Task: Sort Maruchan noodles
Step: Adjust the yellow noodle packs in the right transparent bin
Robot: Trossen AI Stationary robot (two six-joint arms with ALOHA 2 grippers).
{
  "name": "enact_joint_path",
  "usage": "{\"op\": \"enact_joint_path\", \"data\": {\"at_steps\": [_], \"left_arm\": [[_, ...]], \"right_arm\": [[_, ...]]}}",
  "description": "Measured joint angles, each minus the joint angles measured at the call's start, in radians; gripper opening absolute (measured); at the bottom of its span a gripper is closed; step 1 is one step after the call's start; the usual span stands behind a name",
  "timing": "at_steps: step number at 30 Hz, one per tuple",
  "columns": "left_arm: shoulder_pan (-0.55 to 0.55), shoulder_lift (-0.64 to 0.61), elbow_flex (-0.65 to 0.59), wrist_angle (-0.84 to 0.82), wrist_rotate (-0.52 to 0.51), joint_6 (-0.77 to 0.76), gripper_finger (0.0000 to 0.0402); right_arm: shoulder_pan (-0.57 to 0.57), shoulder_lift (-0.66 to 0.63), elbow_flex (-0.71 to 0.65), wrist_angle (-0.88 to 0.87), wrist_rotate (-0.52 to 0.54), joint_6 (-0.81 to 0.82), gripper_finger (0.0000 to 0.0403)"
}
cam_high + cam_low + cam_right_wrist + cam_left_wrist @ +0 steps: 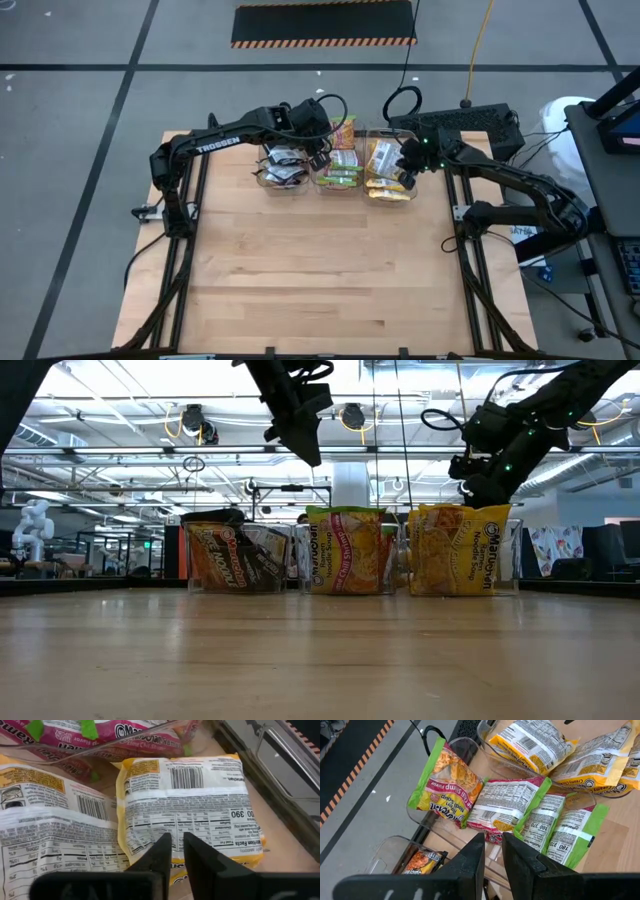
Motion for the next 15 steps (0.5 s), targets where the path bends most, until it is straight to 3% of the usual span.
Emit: {"op": "enact_joint_path", "data": {"at_steps": [8,15], "left_arm": [[0.000,0.000,0.000,0.000,0.000,-0.005,0.0074],[0.000,0.000,0.000,0.000,0.000,-0.006,0.0074]], "right_arm": [[0.000,0.012,0.000,0.022,-0.002,-0.051,0.0089],[0.000,0.129,0.000,0.081,-0.005,-0.073,0.0088]]}}
